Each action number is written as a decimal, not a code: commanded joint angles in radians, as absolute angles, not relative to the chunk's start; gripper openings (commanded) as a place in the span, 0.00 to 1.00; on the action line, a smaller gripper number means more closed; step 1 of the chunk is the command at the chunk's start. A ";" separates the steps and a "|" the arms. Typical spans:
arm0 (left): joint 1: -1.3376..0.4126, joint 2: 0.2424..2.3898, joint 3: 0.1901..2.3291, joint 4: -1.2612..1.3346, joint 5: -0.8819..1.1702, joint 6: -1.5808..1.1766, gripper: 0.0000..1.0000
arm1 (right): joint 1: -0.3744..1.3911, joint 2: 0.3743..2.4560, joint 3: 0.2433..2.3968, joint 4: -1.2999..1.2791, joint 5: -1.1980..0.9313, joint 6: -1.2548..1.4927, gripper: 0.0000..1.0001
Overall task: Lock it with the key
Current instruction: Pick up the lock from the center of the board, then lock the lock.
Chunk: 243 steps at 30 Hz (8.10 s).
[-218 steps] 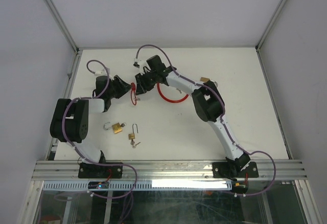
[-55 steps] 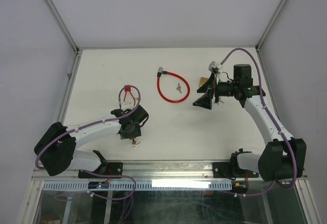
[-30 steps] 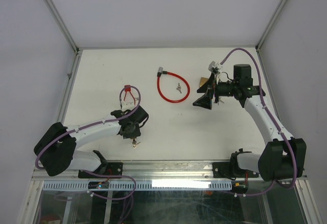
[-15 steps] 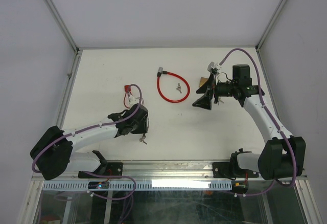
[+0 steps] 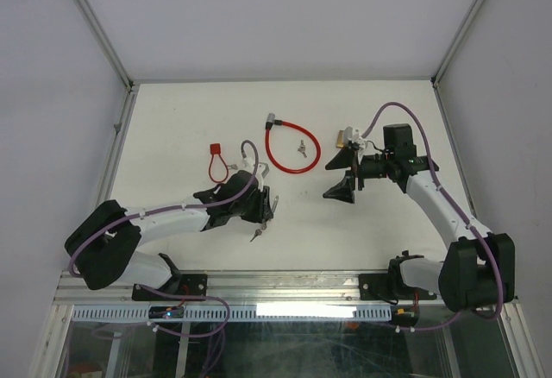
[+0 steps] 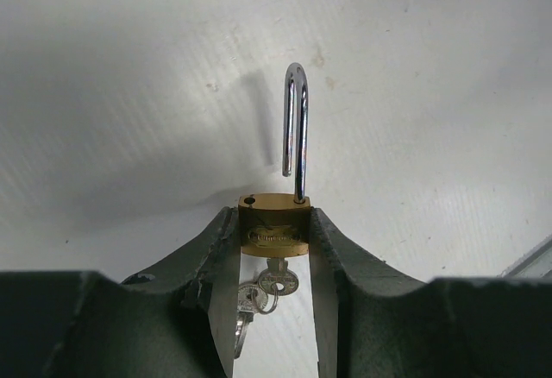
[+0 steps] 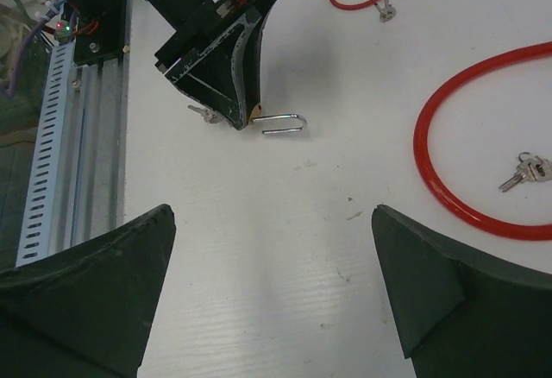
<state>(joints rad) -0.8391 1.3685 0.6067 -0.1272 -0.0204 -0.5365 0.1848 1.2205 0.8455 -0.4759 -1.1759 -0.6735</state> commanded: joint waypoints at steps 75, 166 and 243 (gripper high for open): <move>-0.855 1.446 0.588 0.344 0.367 -0.204 0.09 | 0.476 1.704 1.112 -0.881 -1.046 -1.664 0.38; -0.964 1.360 0.258 1.250 0.160 0.125 0.79 | 0.335 1.296 1.001 -0.743 -1.188 -0.898 0.00; -0.786 1.526 0.372 1.381 0.596 -0.046 0.00 | 0.654 1.464 0.849 -0.387 -1.022 -0.691 0.00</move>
